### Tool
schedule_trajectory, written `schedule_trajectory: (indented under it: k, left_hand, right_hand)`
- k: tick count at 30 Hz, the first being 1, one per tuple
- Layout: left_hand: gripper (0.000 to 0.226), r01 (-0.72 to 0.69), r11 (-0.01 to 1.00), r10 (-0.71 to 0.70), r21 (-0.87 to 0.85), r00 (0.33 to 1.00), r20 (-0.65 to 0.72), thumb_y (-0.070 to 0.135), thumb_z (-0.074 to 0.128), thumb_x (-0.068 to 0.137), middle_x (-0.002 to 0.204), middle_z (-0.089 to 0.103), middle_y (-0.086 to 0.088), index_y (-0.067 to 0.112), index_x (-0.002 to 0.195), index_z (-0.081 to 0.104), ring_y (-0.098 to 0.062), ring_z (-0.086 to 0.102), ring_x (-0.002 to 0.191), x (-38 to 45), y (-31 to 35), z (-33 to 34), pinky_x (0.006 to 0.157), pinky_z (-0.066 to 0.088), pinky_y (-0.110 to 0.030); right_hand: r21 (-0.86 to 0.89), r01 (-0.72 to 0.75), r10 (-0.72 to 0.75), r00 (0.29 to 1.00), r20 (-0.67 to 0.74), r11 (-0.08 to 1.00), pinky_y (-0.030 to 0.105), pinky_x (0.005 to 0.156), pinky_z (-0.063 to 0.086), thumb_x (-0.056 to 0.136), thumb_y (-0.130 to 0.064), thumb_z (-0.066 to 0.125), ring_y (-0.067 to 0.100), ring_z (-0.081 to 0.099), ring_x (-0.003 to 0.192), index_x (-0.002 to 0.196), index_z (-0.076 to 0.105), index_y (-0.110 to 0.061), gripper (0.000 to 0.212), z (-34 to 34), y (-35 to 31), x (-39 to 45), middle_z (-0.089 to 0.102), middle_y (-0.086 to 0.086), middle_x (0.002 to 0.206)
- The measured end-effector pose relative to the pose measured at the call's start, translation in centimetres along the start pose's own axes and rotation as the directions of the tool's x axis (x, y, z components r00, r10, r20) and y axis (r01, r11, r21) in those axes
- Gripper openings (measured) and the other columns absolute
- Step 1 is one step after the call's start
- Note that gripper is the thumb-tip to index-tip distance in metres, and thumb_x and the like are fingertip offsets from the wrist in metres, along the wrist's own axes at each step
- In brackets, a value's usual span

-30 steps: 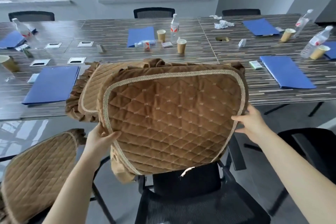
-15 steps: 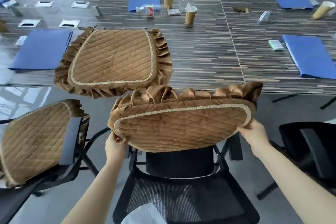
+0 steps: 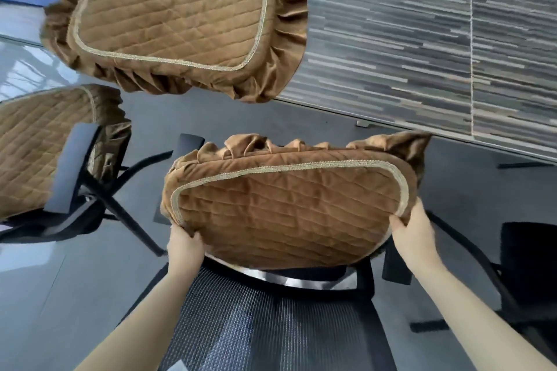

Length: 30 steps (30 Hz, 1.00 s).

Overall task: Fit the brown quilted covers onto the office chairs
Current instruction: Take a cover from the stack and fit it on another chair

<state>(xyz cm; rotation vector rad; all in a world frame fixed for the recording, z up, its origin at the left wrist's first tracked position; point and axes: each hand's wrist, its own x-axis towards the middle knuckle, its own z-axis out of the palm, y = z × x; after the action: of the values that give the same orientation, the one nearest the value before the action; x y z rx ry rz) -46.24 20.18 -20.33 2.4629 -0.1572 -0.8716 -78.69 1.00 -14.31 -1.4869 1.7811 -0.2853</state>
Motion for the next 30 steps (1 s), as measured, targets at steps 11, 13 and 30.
schedule_trajectory:
  k: [11, 13, 30]
  left_hand:
    - [0.042, -0.04, 0.957, 0.004, 0.287, 0.992, 0.124, 0.013, 0.049, 0.099, 0.115, 0.055, -0.023, -0.008, 0.133, 0.036, -0.039, 0.056, 0.108, 8.3, -0.7, 7.7, 0.081, 0.041, -0.04]
    - [0.041, -0.022, 0.981, -0.003, 0.192, 0.991, 0.131, 0.008, 0.048, 0.099, 0.128, 0.049, -0.024, -0.007, 0.135, 0.034, -0.036, 0.051, 0.111, 10.0, -0.2, 8.5, 0.091, 0.04, -0.038]
    - [0.04, -0.041, 0.951, 0.01, 0.306, 0.995, 0.103, 0.003, 0.047, 0.087, 0.125, 0.046, -0.022, 0.001, 0.127, 0.047, -0.04, 0.051, 0.099, 20.0, -1.0, 13.3, 0.081, 0.042, -0.045]
  right_hand:
    - [-0.354, 0.137, -0.113, 0.99, 0.087, 0.925, 0.039, 0.066, 0.043, 0.098, -0.014, 0.047, 0.031, 0.055, 0.084, 0.103, 0.042, -0.012, 0.008, 7.5, 0.2, 9.4, 0.058, 0.01, 0.092]
    - [-0.382, 0.149, -0.126, 0.988, 0.087, 0.912, 0.042, 0.072, 0.047, 0.098, -0.014, 0.047, 0.038, 0.057, 0.091, 0.119, 0.044, -0.008, 0.022, 8.7, 0.3, 11.6, 0.061, 0.016, 0.097]
    - [-0.411, -0.184, 0.262, 0.955, 0.141, 0.893, 0.049, 0.102, 0.043, 0.079, -0.016, 0.068, 0.042, 0.051, 0.118, 0.135, 0.039, -0.006, 0.065, 20.5, 4.5, 23.7, 0.053, 0.023, 0.131]
